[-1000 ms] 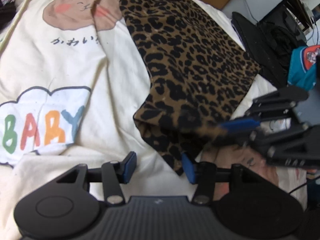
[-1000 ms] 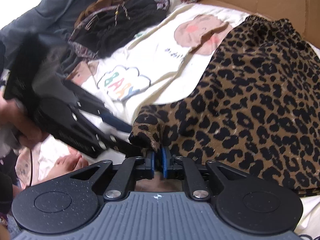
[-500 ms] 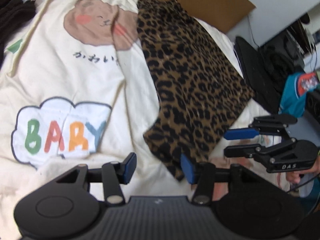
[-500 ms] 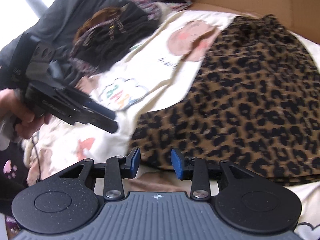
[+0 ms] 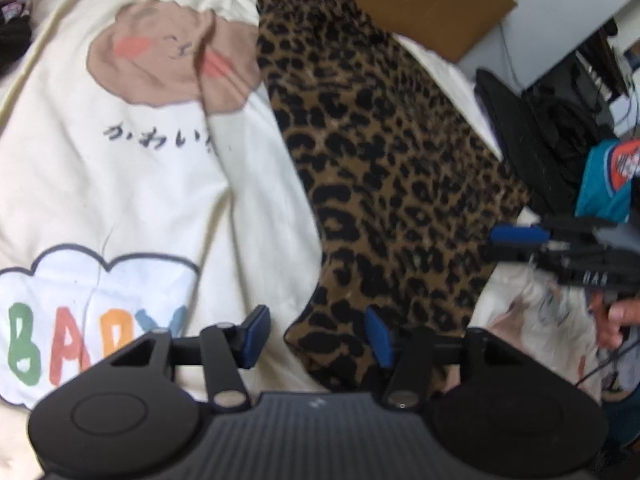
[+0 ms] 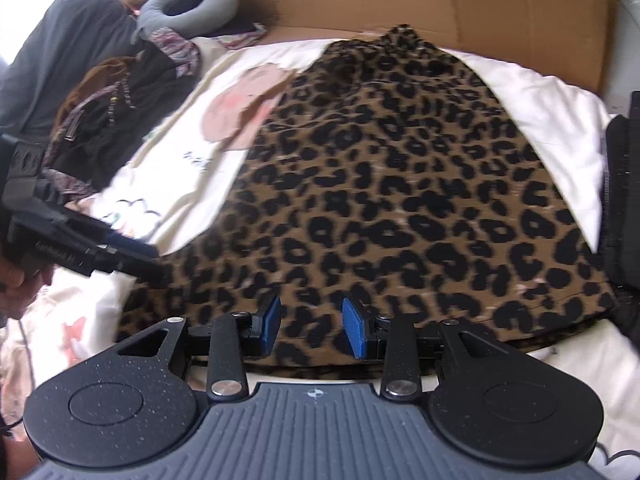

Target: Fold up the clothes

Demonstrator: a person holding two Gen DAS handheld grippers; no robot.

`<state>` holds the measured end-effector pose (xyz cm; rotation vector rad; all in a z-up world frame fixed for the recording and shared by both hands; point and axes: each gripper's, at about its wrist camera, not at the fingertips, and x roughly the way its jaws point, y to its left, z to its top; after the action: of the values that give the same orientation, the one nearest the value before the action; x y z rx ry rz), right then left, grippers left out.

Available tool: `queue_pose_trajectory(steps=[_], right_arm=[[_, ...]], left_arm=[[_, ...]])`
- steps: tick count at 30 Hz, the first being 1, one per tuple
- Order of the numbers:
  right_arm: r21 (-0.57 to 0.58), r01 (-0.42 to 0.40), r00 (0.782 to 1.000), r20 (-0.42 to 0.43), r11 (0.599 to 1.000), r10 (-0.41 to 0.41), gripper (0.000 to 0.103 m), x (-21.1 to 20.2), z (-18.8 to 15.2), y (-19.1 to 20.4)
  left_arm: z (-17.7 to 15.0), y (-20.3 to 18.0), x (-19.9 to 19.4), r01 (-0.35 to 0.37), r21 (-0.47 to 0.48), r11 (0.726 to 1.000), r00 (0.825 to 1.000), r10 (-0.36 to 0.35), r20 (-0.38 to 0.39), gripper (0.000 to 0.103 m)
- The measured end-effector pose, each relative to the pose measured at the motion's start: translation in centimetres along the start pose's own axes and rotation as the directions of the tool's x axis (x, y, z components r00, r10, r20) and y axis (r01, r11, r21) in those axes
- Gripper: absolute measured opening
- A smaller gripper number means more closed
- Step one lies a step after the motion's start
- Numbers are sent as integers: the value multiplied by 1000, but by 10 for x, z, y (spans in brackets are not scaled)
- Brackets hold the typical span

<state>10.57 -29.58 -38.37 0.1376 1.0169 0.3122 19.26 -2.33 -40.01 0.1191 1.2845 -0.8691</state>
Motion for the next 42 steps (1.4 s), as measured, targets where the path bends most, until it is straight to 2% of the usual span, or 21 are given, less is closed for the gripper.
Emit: queue_pose_trajectory(steps=[4, 7, 12, 16, 24, 29, 33, 37, 39, 40, 41, 42], right_arm=[[9, 61, 998, 6, 998, -61, 41, 1, -4, -10], [39, 107, 994, 5, 994, -107, 41, -1, -7, -22], [111, 174, 983, 33, 978, -179, 41, -14, -10, -46], [182, 218, 971, 56, 959, -232, 41, -26, -12, -67], [377, 202, 968, 61, 904, -242, 41, -39, -21, -107], [438, 175, 974, 55, 882, -221, 41, -38, -30, -118], [467, 150, 978, 59, 871, -200, 41, -35, -34, -122], [520, 116, 981, 70, 846, -178, 41, -34, -39, -132], [549, 93, 983, 83, 831, -164, 41, -34, -41, -137], [565, 81, 983, 89, 821, -158, 41, -34, -42, -140], [581, 69, 984, 95, 811, -151, 41, -33, -43, -143], [595, 56, 985, 100, 801, -144, 41, -32, -44, -146]], left_arm=[[-8, 3, 2, -50, 57, 997, 999, 51, -19, 38], [-8, 3, -5, -66, 54, 996, 997, 68, -25, 37], [-8, 11, -21, -31, -54, 998, 1000, 31, -5, 43], [-12, 16, -28, 16, -147, 989, 1000, -16, 1, 49], [-29, 26, -18, 116, -336, 935, 992, -129, -15, 54], [-40, 33, -8, 188, -459, 869, 979, -206, 10, 55], [-47, 37, 1, 259, -530, 808, 960, -275, 51, 54], [-56, 45, 7, 337, -603, 723, 931, -351, 100, 53], [-62, 49, 11, 370, -640, 673, 915, -384, 126, 44], [-65, 52, 15, 387, -657, 647, 905, -402, 137, 30], [-68, 53, 17, 397, -668, 629, 898, -416, 141, 25], [-70, 54, 20, 399, -675, 620, 895, -424, 140, 25]])
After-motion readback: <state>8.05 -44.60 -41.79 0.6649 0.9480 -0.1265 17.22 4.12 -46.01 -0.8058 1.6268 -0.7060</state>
